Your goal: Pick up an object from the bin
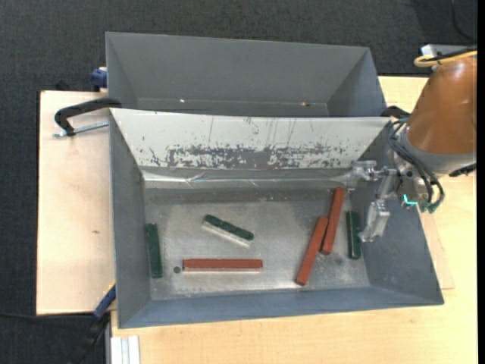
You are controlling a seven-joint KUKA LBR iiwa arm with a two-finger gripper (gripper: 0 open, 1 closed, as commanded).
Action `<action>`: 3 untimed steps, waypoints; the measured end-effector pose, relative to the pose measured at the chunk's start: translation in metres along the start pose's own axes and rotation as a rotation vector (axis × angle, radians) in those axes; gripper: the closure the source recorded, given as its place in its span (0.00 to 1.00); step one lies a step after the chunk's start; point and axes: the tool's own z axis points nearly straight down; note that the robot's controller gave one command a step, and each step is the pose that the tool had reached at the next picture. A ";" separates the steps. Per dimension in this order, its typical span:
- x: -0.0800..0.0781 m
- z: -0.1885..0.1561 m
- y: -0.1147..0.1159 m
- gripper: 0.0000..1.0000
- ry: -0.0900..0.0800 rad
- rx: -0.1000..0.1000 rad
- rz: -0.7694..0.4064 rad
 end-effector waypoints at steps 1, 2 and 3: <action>-0.010 0.012 0.004 0.00 -0.014 0.004 -0.129; -0.030 0.092 0.020 0.00 -0.004 0.000 -0.587; -0.041 0.033 0.019 0.00 -0.013 0.005 -0.595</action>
Offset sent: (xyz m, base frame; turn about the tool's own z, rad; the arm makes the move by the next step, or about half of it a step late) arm 0.0290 0.0180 -0.0910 -0.5888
